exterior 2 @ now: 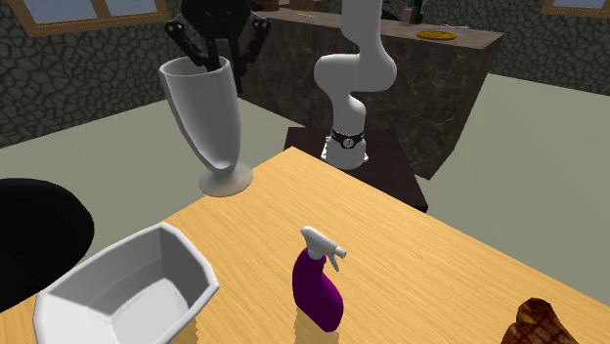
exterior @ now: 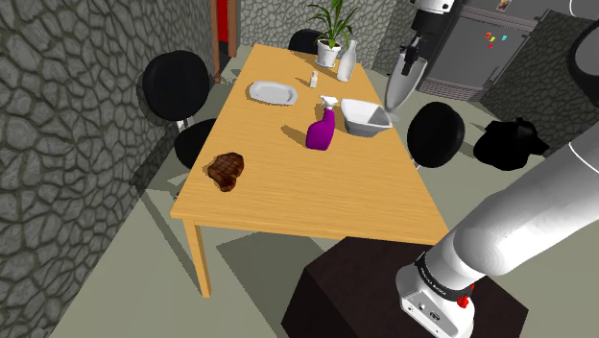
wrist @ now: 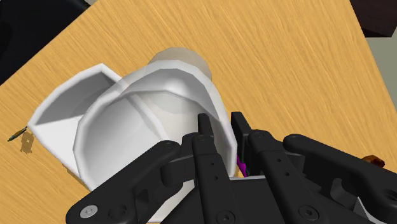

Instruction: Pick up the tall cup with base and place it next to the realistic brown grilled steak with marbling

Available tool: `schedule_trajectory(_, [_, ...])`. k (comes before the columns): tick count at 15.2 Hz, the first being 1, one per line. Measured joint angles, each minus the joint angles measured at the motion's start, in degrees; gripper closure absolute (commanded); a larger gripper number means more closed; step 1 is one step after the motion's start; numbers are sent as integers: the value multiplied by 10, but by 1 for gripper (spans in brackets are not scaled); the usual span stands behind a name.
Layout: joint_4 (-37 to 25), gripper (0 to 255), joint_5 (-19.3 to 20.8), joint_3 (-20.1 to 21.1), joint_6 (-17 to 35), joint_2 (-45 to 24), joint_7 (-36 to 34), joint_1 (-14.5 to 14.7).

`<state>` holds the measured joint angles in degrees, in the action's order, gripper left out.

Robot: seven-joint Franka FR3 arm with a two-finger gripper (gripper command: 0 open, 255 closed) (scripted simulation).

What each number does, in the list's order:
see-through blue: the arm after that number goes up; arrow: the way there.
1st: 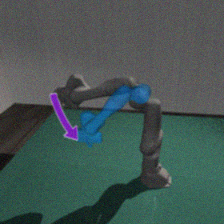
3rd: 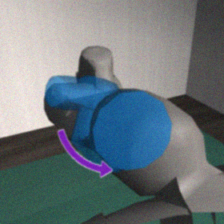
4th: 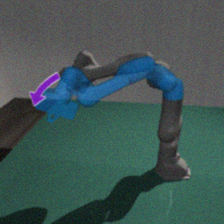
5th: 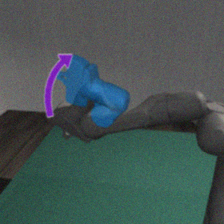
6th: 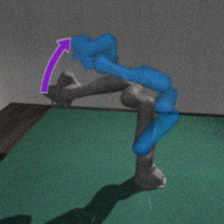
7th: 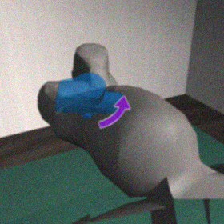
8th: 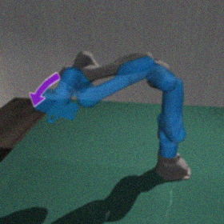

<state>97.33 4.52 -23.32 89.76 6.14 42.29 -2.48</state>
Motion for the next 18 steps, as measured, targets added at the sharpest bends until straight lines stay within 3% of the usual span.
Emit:
schedule_trajectory(14, [-156,255,-16,-6,-115,-44,17,-3])
schedule_trajectory(18, [-142,255,-18,12,-103,-44,-20,14])
